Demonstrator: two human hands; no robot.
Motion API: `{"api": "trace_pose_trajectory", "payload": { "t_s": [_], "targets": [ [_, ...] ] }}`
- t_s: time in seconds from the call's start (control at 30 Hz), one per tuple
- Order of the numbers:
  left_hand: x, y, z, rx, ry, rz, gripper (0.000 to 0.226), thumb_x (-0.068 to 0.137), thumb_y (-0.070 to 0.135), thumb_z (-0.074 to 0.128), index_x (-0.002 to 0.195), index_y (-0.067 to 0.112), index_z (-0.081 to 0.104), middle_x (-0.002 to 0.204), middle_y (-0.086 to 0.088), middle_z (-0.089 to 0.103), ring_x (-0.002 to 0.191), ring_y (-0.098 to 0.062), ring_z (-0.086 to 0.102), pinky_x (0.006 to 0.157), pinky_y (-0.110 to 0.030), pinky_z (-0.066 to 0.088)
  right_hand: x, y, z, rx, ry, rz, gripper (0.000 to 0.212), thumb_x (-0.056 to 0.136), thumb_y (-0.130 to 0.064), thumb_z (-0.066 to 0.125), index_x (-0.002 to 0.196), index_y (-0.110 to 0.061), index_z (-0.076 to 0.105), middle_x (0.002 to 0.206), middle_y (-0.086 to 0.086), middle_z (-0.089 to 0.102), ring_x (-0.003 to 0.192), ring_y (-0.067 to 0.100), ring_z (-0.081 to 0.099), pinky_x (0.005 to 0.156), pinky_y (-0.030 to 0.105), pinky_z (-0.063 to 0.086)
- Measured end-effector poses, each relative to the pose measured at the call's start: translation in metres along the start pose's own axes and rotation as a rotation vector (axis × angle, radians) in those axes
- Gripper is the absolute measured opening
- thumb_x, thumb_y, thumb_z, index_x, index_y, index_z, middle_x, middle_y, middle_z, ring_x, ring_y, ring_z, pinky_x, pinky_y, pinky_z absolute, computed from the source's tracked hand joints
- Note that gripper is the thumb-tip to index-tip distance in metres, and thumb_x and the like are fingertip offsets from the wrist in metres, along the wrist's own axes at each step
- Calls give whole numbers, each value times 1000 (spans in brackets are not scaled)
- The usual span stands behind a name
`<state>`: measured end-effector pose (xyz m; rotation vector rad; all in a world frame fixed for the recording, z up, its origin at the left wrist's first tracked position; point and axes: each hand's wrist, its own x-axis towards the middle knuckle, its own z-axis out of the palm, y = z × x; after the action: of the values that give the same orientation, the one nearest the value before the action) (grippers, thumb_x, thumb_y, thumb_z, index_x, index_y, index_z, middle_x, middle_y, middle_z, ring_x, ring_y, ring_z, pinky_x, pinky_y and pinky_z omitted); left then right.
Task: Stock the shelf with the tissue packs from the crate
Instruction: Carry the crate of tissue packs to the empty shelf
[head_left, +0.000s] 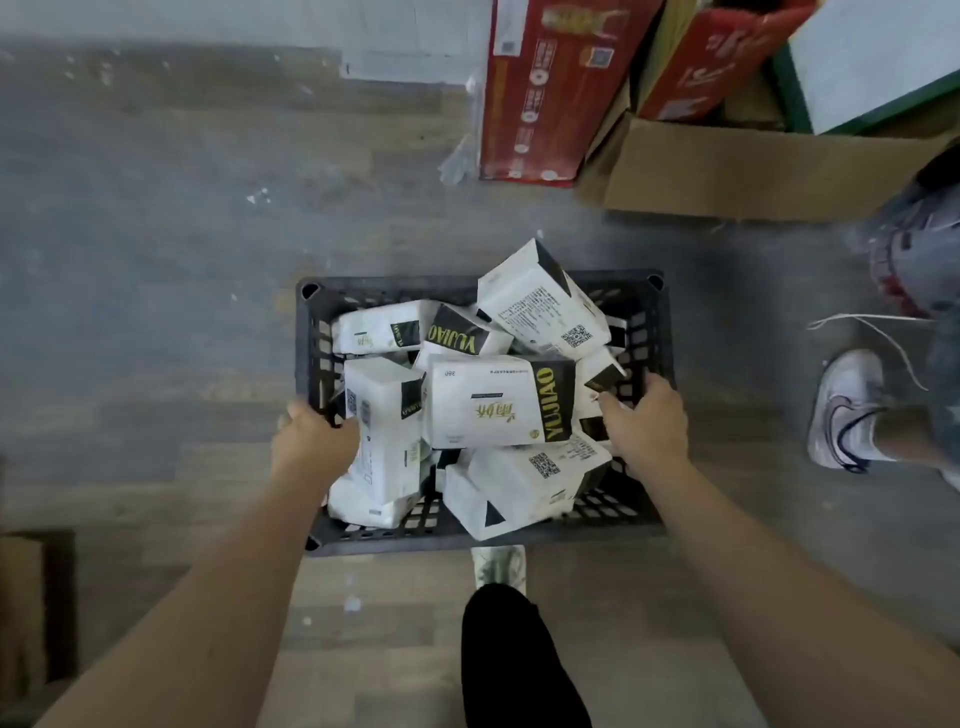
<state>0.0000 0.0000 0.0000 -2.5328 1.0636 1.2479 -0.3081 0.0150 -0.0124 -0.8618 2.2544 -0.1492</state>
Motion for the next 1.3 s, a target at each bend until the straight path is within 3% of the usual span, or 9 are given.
{"api": "trace_pose_trajectory", "payload": {
  "t_s": [0.27, 0.43, 0.6, 0.67, 0.77, 0.87, 0.97, 1.1, 1.3],
  "targets": [
    [59, -19, 24, -149, 173, -34, 72, 92, 22, 56, 147, 1, 14, 141, -23, 38, 126, -41, 41, 101, -48, 39, 47, 33, 25, 7, 213, 77, 75, 85, -32, 64, 142, -1, 26, 144, 21, 33, 131, 36, 32, 107, 46, 30],
    [88, -30, 25, -215, 150, -7, 49, 91, 37, 59, 129, 9, 47, 121, -15, 59, 111, -37, 55, 95, -44, 46, 68, 40, 30, 51, 176, 130, 77, 82, -46, 60, 143, -11, 27, 141, 14, 39, 125, 35, 42, 101, 50, 35],
    [104, -32, 18, -621, -49, -155, 48, 88, 54, 57, 114, 13, 57, 101, -10, 66, 88, -32, 66, 79, -42, 53, 90, 39, 15, 296, 80, 208, 70, 88, -63, 43, 134, -10, 45, 131, 13, 50, 120, 33, 47, 96, 38, 36],
    [107, -32, 16, -644, -198, -123, 51, 90, 58, 49, 110, 12, 59, 103, -10, 67, 86, -30, 65, 74, -39, 50, 97, 41, 7, 380, -5, 286, 89, 75, -79, 43, 135, -13, 47, 135, 11, 50, 119, 33, 49, 102, 43, 38],
    [110, -35, 16, -631, -316, -51, 58, 92, 60, 40, 116, 10, 59, 107, -10, 68, 88, -29, 64, 78, -37, 49, 121, 69, 5, 545, -176, 347, 116, 33, -98, 53, 127, -29, 56, 124, 4, 61, 104, 31, 62, 95, 51, 44],
    [114, -38, 19, -666, -346, -24, 57, 92, 58, 41, 117, 10, 58, 108, -10, 68, 95, -28, 63, 84, -37, 49, 115, 65, 1, 559, -298, 284, 93, 48, -91, 55, 113, -26, 65, 109, 7, 69, 97, 31, 66, 93, 51, 46],
    [115, -37, 21, -661, -357, -37, 52, 91, 59, 43, 99, 12, 61, 96, -8, 67, 80, -24, 64, 73, -32, 51, 119, 65, 0, 568, -390, 232, 83, 66, -82, 53, 111, -13, 65, 104, 12, 70, 97, 32, 66, 92, 47, 48],
    [115, -36, 24, -654, -270, -38, 50, 89, 62, 44, 71, 16, 47, 60, 0, 52, 49, -17, 47, 51, -25, 41, 120, 64, 4, 555, -334, 217, 61, 80, -73, 48, 76, -13, 58, 64, 3, 58, 54, 18, 49, 55, 29, 41],
    [103, -42, 14, -678, -297, -66, 56, 83, 71, 46, 63, 19, 37, 49, 2, 29, 43, -15, 26, 46, -26, 24, 106, 62, 2, 501, -272, 212, 59, 74, -78, 46, 70, -19, 47, 57, -2, 43, 46, 16, 33, 48, 27, 32]
  ]
}}
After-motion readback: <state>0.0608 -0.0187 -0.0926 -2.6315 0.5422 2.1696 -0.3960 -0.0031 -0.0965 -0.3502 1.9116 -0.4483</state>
